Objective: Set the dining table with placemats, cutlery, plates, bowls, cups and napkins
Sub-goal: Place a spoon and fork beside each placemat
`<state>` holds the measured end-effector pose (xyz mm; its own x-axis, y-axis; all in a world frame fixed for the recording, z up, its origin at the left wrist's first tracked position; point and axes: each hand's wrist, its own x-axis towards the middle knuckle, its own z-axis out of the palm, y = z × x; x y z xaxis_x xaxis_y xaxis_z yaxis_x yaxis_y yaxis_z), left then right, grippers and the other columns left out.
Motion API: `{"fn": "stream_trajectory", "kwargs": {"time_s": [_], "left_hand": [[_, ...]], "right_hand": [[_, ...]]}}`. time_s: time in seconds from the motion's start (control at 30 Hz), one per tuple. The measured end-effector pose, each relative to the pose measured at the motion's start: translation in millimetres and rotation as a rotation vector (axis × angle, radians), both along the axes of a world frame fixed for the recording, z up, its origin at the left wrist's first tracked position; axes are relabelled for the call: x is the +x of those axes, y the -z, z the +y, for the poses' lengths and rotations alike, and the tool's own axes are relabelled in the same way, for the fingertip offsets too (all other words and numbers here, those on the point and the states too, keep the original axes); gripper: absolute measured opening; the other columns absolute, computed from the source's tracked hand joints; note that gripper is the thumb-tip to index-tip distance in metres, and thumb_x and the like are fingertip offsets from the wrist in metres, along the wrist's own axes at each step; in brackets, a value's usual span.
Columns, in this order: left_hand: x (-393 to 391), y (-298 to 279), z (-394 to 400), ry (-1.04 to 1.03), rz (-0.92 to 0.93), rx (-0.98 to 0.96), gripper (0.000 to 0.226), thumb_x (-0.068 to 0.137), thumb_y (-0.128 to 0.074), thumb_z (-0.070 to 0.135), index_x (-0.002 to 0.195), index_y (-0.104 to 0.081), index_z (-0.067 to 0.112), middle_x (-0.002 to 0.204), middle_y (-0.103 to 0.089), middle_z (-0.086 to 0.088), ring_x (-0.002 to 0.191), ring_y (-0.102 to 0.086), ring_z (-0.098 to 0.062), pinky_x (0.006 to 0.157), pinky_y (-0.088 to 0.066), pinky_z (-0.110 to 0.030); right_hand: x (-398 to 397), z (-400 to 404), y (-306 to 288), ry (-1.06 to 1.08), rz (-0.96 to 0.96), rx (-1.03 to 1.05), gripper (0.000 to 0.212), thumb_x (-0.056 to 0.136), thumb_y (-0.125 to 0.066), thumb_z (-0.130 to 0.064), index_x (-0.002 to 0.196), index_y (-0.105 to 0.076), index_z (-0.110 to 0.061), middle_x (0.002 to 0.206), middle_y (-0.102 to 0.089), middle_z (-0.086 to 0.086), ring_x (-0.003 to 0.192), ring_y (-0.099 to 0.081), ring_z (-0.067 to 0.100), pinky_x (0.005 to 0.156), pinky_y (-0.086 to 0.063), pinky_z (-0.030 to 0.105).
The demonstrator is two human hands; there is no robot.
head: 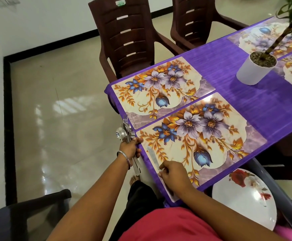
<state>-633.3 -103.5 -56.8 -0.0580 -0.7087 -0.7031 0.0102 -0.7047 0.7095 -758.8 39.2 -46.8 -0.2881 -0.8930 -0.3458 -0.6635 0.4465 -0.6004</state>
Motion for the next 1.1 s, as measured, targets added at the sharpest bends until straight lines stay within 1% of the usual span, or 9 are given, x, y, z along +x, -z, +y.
{"fn": "stream_trajectory", "kwargs": {"time_s": [0.3, 0.43, 0.57, 0.67, 0.77, 0.83, 0.9, 1.0, 1.1], "left_hand": [[-1.3, 1.7, -0.3, 0.018, -0.033, -0.025, 0.024, 0.101, -0.044, 0.019, 0.103, -0.063, 0.004, 0.091, -0.070, -0.004, 0.033, -0.040, -0.005, 0.037, -0.038, -0.017], [-1.4, 3.2, -0.2, 0.019, -0.053, -0.040, 0.024, 0.101, -0.044, 0.019, 0.101, -0.063, 0.004, 0.086, -0.070, -0.002, 0.032, -0.041, -0.004, 0.037, -0.037, -0.017], [-10.7, 3.0, 1.2, -0.042, -0.071, -0.079, 0.018, 0.100, -0.047, 0.017, 0.096, -0.061, 0.007, 0.076, -0.066, -0.003, 0.033, -0.039, -0.004, 0.037, -0.033, -0.016], [-28.7, -4.7, 2.7, -0.033, 0.048, -0.064, 0.019, 0.098, -0.051, 0.019, 0.091, -0.065, 0.009, 0.065, -0.065, 0.001, 0.035, -0.042, -0.005, 0.037, -0.035, -0.015], [-51.4, -22.5, 4.0, 0.073, 0.238, -0.039, 0.020, 0.097, -0.053, 0.018, 0.088, -0.068, 0.009, 0.069, -0.069, -0.002, 0.038, -0.044, -0.006, 0.037, -0.036, -0.016], [-67.4, -32.6, 3.6, 0.189, 0.311, -0.035, 0.019, 0.096, -0.056, 0.018, 0.088, -0.068, 0.007, 0.070, -0.065, -0.009, 0.040, -0.046, -0.009, 0.038, -0.038, -0.018], [-84.5, -38.2, 2.6, 0.293, 0.356, -0.031, 0.016, 0.094, -0.057, 0.018, 0.095, -0.065, 0.004, 0.066, -0.058, -0.012, 0.042, -0.047, -0.012, 0.039, -0.038, -0.020], [-111.8, -46.3, 5.5, 0.418, 0.351, -0.050, 0.020, 0.096, -0.052, 0.010, 0.111, -0.060, 0.000, 0.070, -0.063, -0.015, 0.045, -0.057, -0.015, 0.040, -0.044, -0.022], [-137.8, -47.6, 12.2, 0.476, 0.408, -0.011, 0.016, 0.097, -0.050, 0.010, 0.107, -0.062, 0.003, 0.078, -0.071, -0.012, 0.051, -0.065, -0.018, 0.044, -0.053, -0.026]], "right_hand": [[-0.3, 3.8, 3.5, -0.004, -0.003, 0.013, 0.023, 0.088, -0.064, -0.019, 0.109, -0.071, -0.017, 0.103, -0.072, 0.004, 0.090, -0.064, 0.018, 0.076, -0.045, 0.022], [-2.3, 0.2, 3.1, 0.010, -0.037, 0.038, 0.022, 0.084, -0.070, -0.023, 0.104, -0.070, -0.015, 0.092, -0.071, 0.004, 0.080, -0.063, 0.016, 0.070, -0.047, 0.023], [-12.7, -18.0, -10.2, 0.138, -0.163, -0.064, 0.019, 0.083, -0.073, -0.024, 0.097, -0.068, -0.012, 0.076, -0.066, 0.000, 0.065, -0.056, 0.003, 0.064, -0.044, 0.017], [-27.7, -42.3, -20.8, 0.308, -0.320, -0.179, 0.014, 0.085, -0.071, -0.023, 0.094, -0.069, -0.012, 0.078, -0.066, -0.002, 0.069, -0.058, 0.003, 0.066, -0.045, 0.016], [-42.8, -64.8, -38.1, 0.433, -0.526, -0.192, 0.012, 0.091, -0.064, -0.023, 0.091, -0.070, -0.013, 0.082, -0.069, 0.003, 0.070, -0.060, 0.011, 0.069, -0.049, 0.026], [-53.5, -75.7, -51.9, 0.529, -0.727, -0.188, 0.014, 0.092, -0.062, -0.020, 0.090, -0.071, -0.009, 0.081, -0.070, 0.008, 0.067, -0.061, 0.015, 0.062, -0.048, 0.025], [-66.1, -82.9, -60.5, 0.605, -0.840, -0.199, 0.018, 0.089, -0.065, -0.017, 0.096, -0.070, -0.002, 0.082, -0.069, 0.013, 0.065, -0.061, 0.019, 0.059, -0.047, 0.027], [-83.7, -87.9, -62.1, 0.678, -0.841, -0.244, 0.006, 0.083, -0.070, -0.011, 0.084, -0.067, -0.005, 0.082, -0.068, 0.017, 0.066, -0.063, 0.027, 0.060, -0.049, 0.035], [-109.3, -88.8, -67.4, 0.843, -0.740, -0.323, 0.013, 0.087, -0.064, -0.005, 0.077, -0.057, -0.009, 0.077, -0.065, 0.015, 0.068, -0.064, 0.026, 0.062, -0.054, 0.035]]}}
